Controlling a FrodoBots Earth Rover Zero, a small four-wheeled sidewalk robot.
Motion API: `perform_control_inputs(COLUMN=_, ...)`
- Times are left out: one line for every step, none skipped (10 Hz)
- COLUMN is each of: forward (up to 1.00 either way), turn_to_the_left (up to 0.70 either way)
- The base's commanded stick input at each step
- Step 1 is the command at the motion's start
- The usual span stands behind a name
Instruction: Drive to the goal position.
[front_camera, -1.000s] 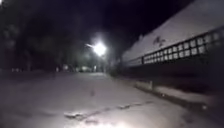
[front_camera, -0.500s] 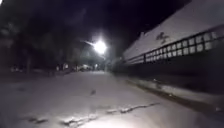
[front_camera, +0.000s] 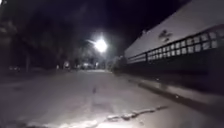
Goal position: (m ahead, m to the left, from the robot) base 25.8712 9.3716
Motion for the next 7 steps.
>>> perform_control_inputs(forward=0.5, turn_to_the_left=0.0)
perform_control_inputs(forward=0.5, turn_to_the_left=0.0)
perform_control_inputs(forward=0.5, turn_to_the_left=0.0)
perform_control_inputs(forward=0.5, turn_to_the_left=0.0)
perform_control_inputs(forward=0.5, turn_to_the_left=0.0)
perform_control_inputs(forward=0.5, turn_to_the_left=0.0)
perform_control_inputs(forward=0.5, turn_to_the_left=0.0)
